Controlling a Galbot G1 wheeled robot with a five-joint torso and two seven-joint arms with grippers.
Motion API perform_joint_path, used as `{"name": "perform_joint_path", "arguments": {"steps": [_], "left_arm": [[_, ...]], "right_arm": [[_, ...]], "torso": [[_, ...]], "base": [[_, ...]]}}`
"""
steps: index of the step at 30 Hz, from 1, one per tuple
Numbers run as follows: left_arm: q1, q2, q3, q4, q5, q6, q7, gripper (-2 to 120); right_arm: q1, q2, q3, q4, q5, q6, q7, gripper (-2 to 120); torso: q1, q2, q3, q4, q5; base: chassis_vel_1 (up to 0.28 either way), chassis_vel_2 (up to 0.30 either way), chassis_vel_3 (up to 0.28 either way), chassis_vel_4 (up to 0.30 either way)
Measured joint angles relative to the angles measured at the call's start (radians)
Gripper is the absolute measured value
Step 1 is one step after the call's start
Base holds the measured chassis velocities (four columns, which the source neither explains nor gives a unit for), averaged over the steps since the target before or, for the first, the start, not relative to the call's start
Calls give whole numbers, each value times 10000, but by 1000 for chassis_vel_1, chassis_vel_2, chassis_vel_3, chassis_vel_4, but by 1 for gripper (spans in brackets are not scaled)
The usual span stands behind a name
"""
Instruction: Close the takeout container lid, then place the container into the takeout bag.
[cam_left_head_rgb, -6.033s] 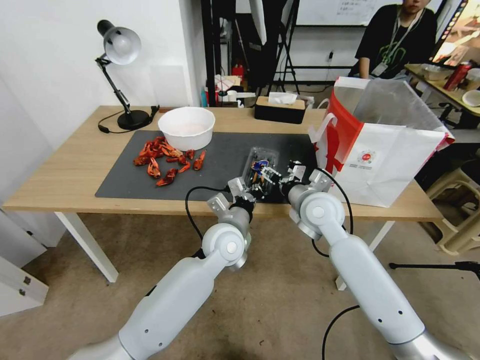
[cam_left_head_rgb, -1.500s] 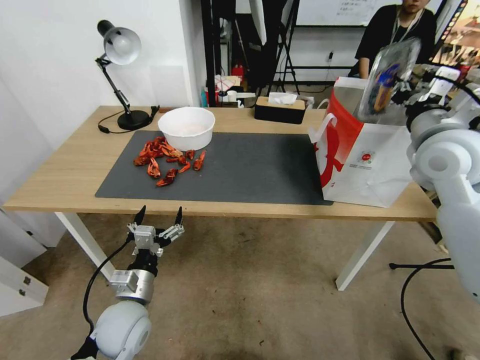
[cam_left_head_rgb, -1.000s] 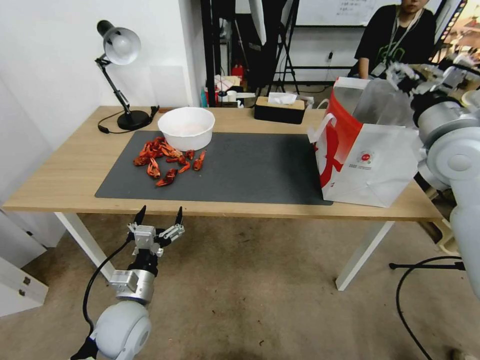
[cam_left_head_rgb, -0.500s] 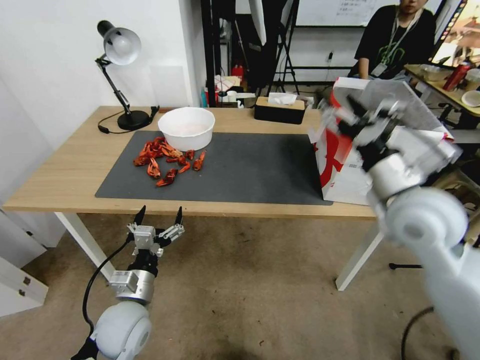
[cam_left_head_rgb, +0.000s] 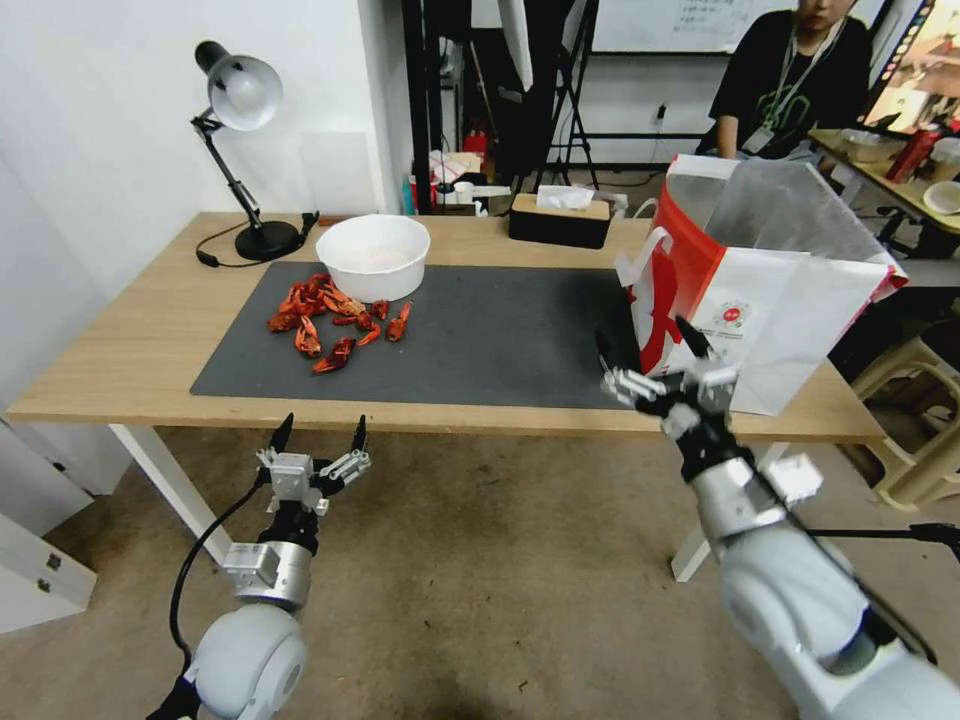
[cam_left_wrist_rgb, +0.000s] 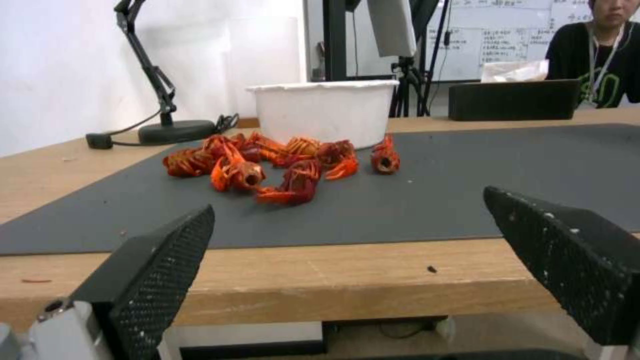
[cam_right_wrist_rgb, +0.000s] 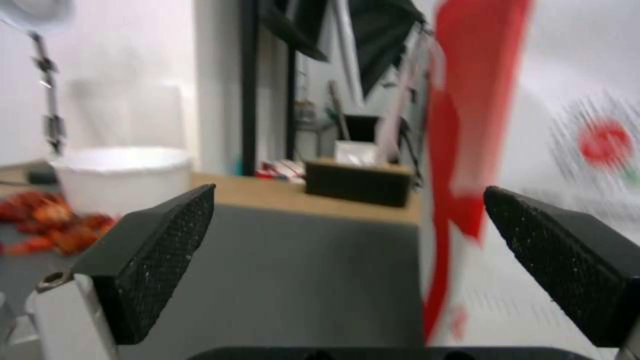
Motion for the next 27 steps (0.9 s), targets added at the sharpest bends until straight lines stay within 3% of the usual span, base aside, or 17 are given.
{"name": "perform_joint_path", "arguments": {"steps": [11,27], "left_arm": [[-2,-60,5,35,-11,-13,-8,100],[12,-71,28,159,-80,-79,-23,100]], "right_arm": [[-907,818,-697,-750,-1392,927,1084,100],[-841,1273,-966,-1436,-1780,1132,1449,100]], "torso": [[1,-2,0,3,-1],[1,-2,0,3,-1]], "base": [[0,0,0,0],[0,0,0,0]]}}
